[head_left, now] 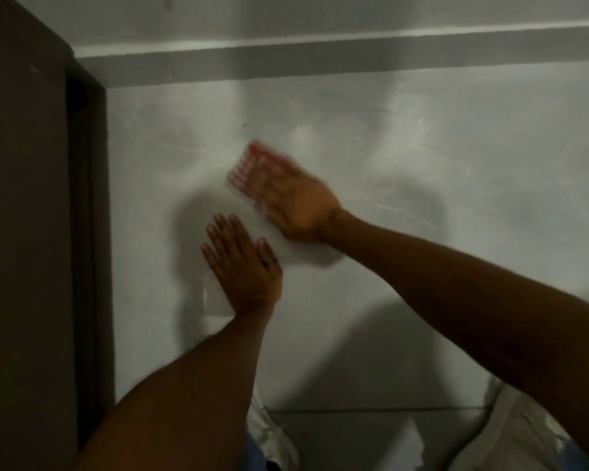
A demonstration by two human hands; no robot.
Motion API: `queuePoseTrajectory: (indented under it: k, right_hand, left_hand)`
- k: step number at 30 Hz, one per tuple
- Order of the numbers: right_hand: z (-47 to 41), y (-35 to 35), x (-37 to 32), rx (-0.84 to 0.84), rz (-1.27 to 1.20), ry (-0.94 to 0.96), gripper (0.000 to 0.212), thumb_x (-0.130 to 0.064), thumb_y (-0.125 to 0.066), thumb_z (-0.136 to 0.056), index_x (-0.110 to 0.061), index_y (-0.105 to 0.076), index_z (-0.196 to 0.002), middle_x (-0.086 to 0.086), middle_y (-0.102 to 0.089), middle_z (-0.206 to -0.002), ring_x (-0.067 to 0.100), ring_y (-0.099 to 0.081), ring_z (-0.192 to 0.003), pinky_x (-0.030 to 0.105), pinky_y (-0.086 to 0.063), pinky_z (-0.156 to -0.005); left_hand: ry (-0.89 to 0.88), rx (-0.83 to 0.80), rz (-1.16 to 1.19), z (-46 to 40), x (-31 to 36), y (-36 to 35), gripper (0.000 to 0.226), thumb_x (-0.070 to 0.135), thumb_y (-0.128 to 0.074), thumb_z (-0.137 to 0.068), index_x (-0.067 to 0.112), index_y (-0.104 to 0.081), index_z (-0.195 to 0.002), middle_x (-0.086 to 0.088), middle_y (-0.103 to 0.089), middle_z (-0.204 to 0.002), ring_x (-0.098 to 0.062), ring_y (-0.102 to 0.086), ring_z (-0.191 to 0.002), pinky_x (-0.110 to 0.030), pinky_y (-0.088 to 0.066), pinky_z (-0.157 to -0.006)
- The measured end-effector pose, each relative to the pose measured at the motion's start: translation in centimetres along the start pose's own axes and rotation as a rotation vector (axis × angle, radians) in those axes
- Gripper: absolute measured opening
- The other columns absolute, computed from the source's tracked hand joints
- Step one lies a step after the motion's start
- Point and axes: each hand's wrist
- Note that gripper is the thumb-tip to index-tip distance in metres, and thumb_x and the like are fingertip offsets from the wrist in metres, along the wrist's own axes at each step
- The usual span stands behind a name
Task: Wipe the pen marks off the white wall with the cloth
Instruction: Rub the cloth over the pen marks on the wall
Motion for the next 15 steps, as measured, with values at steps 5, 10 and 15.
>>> queuePoseTrajectory:
  k: [5, 10, 15]
  right_hand:
    - [0.7, 0.5, 3.3, -0.048, -0.016, 0.212, 0.059, -0.038, -0.034, -0.114, -0.025, -0.024, -0.17, 0.007, -0.021, -0.18, 0.028, -0.015, -0.169, 0.053, -0.012, -0.139]
    - [1.3, 2.1, 7.6, 0.118, -0.081, -0.401, 0.066, -0.045, -0.018, -0.11, -0.02, -0.017, -0.172, 0.008, -0.016, -0.181, 0.026, -0.011, -0.169, 0.056, -0.01, -0.139]
    - [2.5, 2.0, 8.6, 0.2, -0.111, -0.627, 0.06, -0.037, -0.03, -0.115, -0.021, -0.016, -0.171, 0.006, -0.016, -0.182, 0.026, -0.009, -0.17, 0.053, -0.006, -0.139]
  left_hand:
    - [0.002, -0.01, -0.008, 0.1, 0.0, 0.1, 0.066, 0.038, -0.028, -0.112, 0.001, -0.03, -0.167, -0.022, -0.028, -0.175, -0.041, -0.027, -0.164, -0.064, -0.026, -0.131]
    - [-0.008, -0.004, 0.015, 0.0, 0.0, 0.2, 0.066, 0.037, -0.032, -0.111, 0.002, -0.031, -0.167, -0.023, -0.029, -0.175, -0.043, -0.027, -0.163, -0.064, -0.025, -0.131]
    - [-0.011, 0.007, 0.002, 0.1, -0.2, -0.1, 0.065, 0.037, -0.03, -0.112, 0.002, -0.03, -0.167, -0.023, -0.028, -0.175, -0.042, -0.027, -0.164, -0.064, -0.025, -0.132]
Point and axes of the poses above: each hand's wrist, its own z-axis away from the middle knuckle, its own y-axis out of the back of the hand, x = y × z
